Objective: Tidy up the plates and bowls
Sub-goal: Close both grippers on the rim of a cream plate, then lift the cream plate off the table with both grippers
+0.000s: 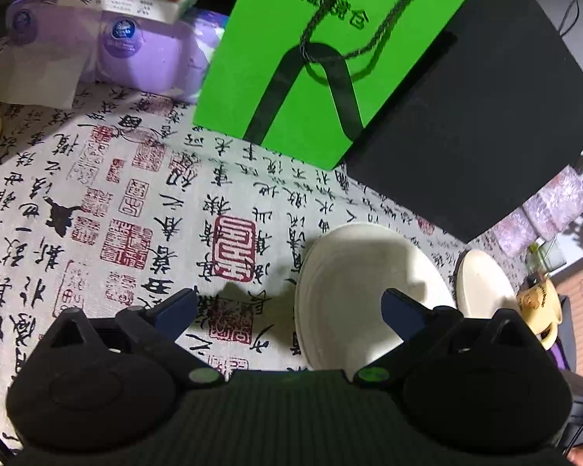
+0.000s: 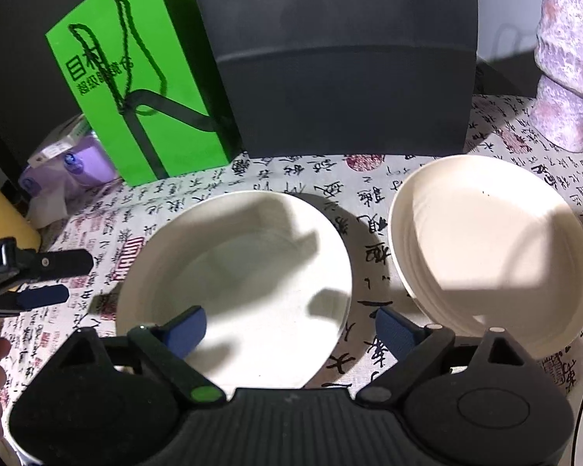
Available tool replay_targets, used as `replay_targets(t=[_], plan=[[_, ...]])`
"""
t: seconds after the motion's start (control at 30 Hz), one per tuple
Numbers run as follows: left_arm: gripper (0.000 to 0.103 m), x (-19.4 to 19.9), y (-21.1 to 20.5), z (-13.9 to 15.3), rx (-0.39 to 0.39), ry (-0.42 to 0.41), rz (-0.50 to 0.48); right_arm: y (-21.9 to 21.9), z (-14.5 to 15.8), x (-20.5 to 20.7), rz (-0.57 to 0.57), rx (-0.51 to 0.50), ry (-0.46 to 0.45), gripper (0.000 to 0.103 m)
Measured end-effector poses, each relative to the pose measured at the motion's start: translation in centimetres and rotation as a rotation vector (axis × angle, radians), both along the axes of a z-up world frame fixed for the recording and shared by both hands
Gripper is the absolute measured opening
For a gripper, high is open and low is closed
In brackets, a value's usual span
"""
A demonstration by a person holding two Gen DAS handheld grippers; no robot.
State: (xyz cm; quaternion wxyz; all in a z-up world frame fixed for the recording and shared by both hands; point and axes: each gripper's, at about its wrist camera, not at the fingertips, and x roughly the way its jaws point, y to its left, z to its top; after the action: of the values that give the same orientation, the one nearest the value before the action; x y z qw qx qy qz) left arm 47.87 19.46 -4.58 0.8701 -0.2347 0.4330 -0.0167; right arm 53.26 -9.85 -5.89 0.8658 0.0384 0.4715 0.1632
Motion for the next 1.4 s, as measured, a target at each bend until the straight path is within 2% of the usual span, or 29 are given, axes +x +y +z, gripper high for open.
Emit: replay_targets(t=[0.1, 0.17, 0.33, 0.47, 0.57, 0.63, 0.77, 0.83, 0.9, 0.93, 1.0, 1.07, 1.4], plan=[[0.098, 0.2, -0.5, -0.4, 0.013, 0.000, -0.023, -0.1, -0.3, 0.2, -0.014, -0.009, -0.001, 0.090], [0.095, 0.3, -0.8, -0.7, 0.025, 0.003, -0.032, -0.2, -0.5, 0.4, -0.023, -0.013, -0.001, 0.079], [0.081, 0.8, -0.9, -1.6, 0.029, 0.030, -0.043, -0.2, -1.2, 0.9, -0.045, -0.049, 0.012, 0.061], [0.076, 1.1, -1.2, -2.0, 0.045, 0.040, -0.066, -0.4, -1.8, 1.2, -0.048, -0.041, 0.033, 0.042], [0.064, 1.2, -1.5, -2.3, 0.055, 0.045, -0.076, -0.3, -2.1, 1.3, -0.044, -0.053, 0.038, 0.038], [0.051, 1.3, -1.7, -2.5, 0.060, 0.055, -0.084, -0.1, -2.3, 1.4, -0.048, -0.070, 0.044, 0.033], [0.040, 1.3, -1.9, -2.8, 0.069, 0.058, -0.089, -0.2, -2.5, 1.5, -0.055, -0.061, 0.048, 0.023], [0.027, 1.3, -2.0, -2.9, 0.059, 0.058, -0.096, -0.4, -2.6, 1.5, -0.065, -0.059, 0.048, 0.020], [0.023, 1.5, -1.9, -3.0, 0.048, 0.059, -0.100, -0.6, -2.6, 1.4, -0.072, -0.048, 0.048, 0.019], [0.016, 1.5, -1.8, -3.1, 0.033, 0.061, -0.105, -0.6, -2.6, 1.4, -0.074, -0.047, 0.048, 0.017], [0.012, 1.7, -1.6, -3.4, -0.003, 0.062, -0.113, -0.6, -2.5, 1.3, -0.075, -0.053, 0.041, 0.016], [0.009, 1.6, -1.7, -3.3, 0.004, 0.056, -0.113, -0.5, -2.5, 1.2, -0.073, -0.057, 0.033, 0.015], [0.008, 1.4, -2.0, -3.0, 0.058, 0.041, -0.100, 0.3, -2.1, 0.7, -0.042, -0.090, -0.013, 0.012]])
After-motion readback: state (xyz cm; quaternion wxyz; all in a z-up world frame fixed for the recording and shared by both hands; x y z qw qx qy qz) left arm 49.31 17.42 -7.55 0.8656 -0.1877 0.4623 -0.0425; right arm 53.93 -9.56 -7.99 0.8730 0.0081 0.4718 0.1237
